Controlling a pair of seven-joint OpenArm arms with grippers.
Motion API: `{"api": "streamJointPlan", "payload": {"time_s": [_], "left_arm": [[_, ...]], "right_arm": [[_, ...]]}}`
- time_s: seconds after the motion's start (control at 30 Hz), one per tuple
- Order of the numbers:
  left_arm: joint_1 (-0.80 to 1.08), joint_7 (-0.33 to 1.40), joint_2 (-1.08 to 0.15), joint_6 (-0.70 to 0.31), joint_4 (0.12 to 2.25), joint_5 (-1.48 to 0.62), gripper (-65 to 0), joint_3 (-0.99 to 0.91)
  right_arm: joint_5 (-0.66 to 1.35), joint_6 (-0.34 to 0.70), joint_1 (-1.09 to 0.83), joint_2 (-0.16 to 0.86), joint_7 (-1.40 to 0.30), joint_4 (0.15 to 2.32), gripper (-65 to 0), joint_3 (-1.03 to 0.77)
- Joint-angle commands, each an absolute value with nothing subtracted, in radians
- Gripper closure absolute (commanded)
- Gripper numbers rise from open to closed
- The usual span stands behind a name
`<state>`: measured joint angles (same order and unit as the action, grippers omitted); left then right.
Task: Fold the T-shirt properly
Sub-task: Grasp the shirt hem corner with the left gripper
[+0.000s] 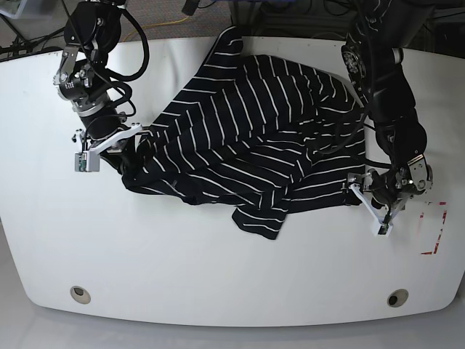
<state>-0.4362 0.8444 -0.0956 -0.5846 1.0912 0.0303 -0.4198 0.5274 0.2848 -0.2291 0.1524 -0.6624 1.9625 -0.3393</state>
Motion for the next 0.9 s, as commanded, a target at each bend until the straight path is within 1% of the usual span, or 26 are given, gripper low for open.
{"api": "streamJointPlan", "payload": {"time_s": [0.0,0.3,0.43,0.47,0.63,0.67,0.7,0.87], "left_arm": [[-0.475,0.816,-0.105,-0.587,1.059,0.022,-45.8,-0.418],[-0.479,0.792,-0.105,-0.588,0.963,0.021,-45.8,-0.418],[-0.478,0.796,-0.102,-0.588,0.952,0.021,-44.0,-0.418],[-0.478,0.797,-0.102,-0.588,0.949,0.021,-40.8,-0.418],[-0.473,0.792,-0.102,-0.585,0.947,0.024,-6.1,-0.42],[-0.472,0.792,-0.102,-0.585,0.947,0.025,-2.9,-0.42],[-0.472,0.792,-0.102,-0.585,0.947,0.025,-1.4,-0.42],[-0.472,0.803,-0.101,-0.584,0.972,0.022,-0.6,-0.423]], "right_arm": [[0.539,0.288,-0.219,0.162,-0.634,1.982,0.0,-0.343],[0.539,0.288,-0.219,0.162,-0.634,1.982,0.0,-0.343],[0.539,0.288,-0.219,0.162,-0.634,1.982,0.0,-0.343],[0.539,0.288,-0.219,0.162,-0.634,1.982,0.0,-0.343],[0.539,0.288,-0.219,0.162,-0.634,1.982,0.0,-0.343],[0.539,0.288,-0.219,0.162,-0.634,1.982,0.0,-0.343],[0.539,0.288,-0.219,0.162,-0.634,1.982,0.0,-0.343],[0.538,0.285,-0.217,0.162,-0.634,1.982,0.0,-0.348]]}}
